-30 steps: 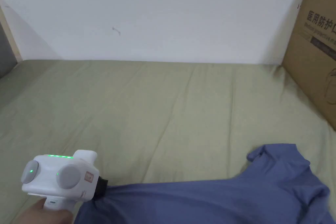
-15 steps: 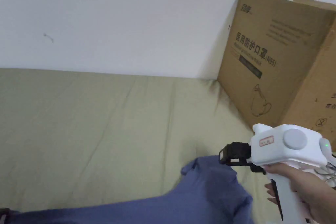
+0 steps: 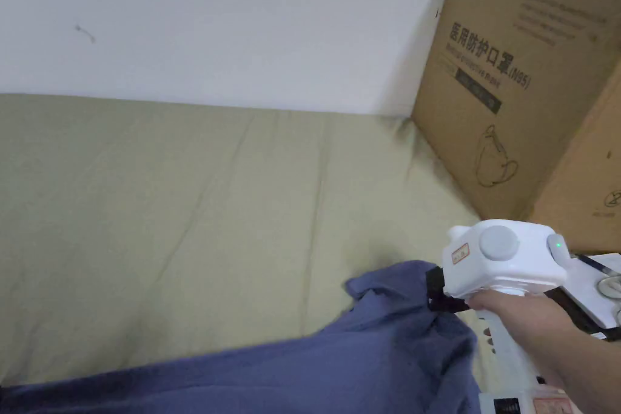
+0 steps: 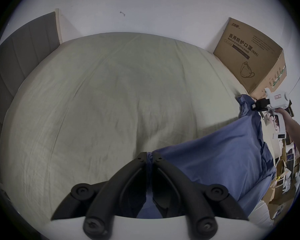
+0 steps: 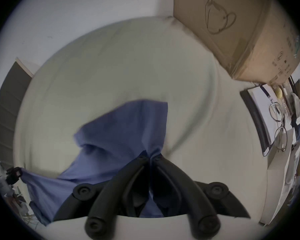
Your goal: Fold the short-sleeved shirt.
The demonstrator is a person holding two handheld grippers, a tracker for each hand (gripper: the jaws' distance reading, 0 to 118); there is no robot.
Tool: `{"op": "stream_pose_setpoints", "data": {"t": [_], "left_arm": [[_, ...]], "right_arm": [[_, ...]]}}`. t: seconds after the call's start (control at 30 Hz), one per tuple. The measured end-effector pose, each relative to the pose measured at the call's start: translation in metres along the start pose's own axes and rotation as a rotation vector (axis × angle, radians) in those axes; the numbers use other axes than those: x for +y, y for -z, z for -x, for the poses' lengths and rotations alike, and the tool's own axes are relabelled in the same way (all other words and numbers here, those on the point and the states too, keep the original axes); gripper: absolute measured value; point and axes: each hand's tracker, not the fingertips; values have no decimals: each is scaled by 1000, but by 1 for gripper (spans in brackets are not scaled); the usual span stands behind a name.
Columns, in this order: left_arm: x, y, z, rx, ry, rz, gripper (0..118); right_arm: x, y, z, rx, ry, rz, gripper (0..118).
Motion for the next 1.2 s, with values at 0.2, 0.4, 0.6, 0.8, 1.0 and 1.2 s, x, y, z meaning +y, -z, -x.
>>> {"op": "stream_pose_setpoints", "data": {"t": [0.2,0.4,0.6,0.8,1.0,1.2], "left_arm": [[2,-31,-5,-13,-45,-49,3],[40,-43,-4,-46,-91,-126,3],[74,-42,-14,-46,-98,-169,3],[59,-33,-16,-99,-81,-114,3],[-20,-52,-1,-176,-56,-17,3],[-103,-80,6,-206,-53,30,3]], "right_arm": [[-18,-89,-18,115,115,-208,1],[-7,-146,-11,97,78,-306,1],[10,-174,-9,78,142,-447,1],[-57,-175,-24,24,147,-371,1],[-212,-179,-59,75,212,-230,1],[-302,-168,-83,101,309,-179,2]]}}
